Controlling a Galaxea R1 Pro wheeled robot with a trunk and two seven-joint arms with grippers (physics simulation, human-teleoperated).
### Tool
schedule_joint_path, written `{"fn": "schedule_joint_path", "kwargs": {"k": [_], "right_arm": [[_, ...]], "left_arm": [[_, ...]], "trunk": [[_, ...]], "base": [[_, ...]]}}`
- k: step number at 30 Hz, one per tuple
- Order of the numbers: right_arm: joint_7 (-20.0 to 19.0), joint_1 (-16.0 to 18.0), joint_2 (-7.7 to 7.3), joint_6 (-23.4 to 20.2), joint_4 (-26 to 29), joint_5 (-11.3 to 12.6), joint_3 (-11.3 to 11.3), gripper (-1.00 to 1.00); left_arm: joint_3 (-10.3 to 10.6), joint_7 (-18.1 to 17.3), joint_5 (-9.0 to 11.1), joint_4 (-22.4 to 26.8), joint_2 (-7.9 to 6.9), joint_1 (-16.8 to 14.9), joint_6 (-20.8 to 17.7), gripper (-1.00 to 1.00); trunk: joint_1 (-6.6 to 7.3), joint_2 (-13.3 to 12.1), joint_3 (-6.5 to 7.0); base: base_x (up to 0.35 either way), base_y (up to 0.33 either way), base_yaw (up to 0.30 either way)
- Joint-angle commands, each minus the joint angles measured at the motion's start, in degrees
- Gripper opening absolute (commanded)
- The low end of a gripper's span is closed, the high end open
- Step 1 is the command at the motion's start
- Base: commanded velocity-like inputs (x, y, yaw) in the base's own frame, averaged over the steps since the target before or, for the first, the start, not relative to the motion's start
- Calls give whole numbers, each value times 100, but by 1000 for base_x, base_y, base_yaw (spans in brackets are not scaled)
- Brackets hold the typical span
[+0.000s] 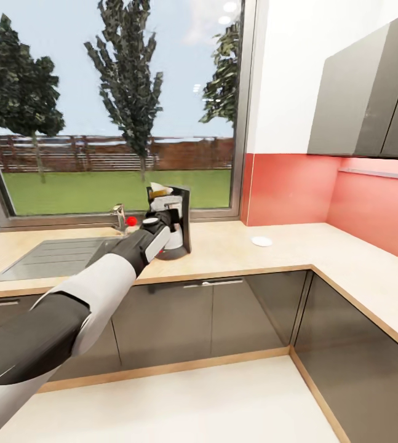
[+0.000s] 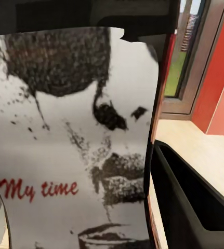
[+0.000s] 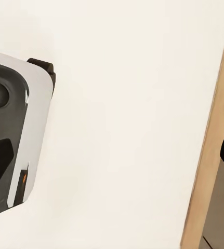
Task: Set up a coffee station on the kitchen countertop: keep the coffee maker on the countertop, move the bottle of coffee from the kitchen shelf to the counter next to the coffee maker, place a paper coffee filter on top of the coffee maker, put the saucer next to the coffee maker with the coffee cup on the saucer, and place the electric kettle next to the coffee maker.
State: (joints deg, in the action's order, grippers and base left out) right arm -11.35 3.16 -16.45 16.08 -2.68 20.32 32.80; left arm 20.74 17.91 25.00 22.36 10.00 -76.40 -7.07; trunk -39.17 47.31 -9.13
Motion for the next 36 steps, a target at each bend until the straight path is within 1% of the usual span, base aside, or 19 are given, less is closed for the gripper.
{"fn": "schedule_joint_path", "kwargs": {"k": [1,2,3,5,6,9,12,18,24,30,36], "right_arm": [[-43,9,2,35,-22,59,34,100],[-43,9,2,35,-22,59,34,100],[-42,9,2,33,-22,59,34,100],[-42,9,2,34,-22,59,34,100],[-42,9,2,35,-22,59,34,100],[-42,9,2,35,-22,59,34,100],[-42,9,2,35,-22,59,34,100],[-42,9,2,34,-22,54,34,100],[-42,9,2,34,-22,52,34,100],[-42,9,2,35,-22,54,34,100],[-42,9,2,35,-22,52,34,100]], "left_arm": [[27,32,-4,-41,0,-6,-15,-100],[27,19,-4,-60,0,-6,-10,-100],[27,-101,-6,-146,0,-6,7,-100],[27,-171,-10,-225,0,-6,51,-100],[27,-211,-11,-309,0,-6,194,-100],[27,-240,-13,-429,0,-6,372,-100],[27,-249,-13,-477,0,-6,432,-100],[23,-253,-20,-519,0,-5,459,-100],[27,-253,-30,-685,0,2,470,-100],[27,-253,-31,-713,0,4,475,-100],[22,-253,-31,-715,0,116,483,-100]], "trunk": [[-1,7,-9],[-1,7,-9],[-1,7,-9],[-1,7,-9],[-1,7,-9],[-1,7,-9],[-1,7,-9],[-1,7,-9],[-1,7,-9],[-1,7,-9],[-1,7,-9]], "base": [[0,0,0],[0,0,0],[0,0,0],[0,0,0],[0,0,0],[0,0,0],[0,0,0],[0,0,0],[0,0,0],[0,0,0],[0,0,0]]}}
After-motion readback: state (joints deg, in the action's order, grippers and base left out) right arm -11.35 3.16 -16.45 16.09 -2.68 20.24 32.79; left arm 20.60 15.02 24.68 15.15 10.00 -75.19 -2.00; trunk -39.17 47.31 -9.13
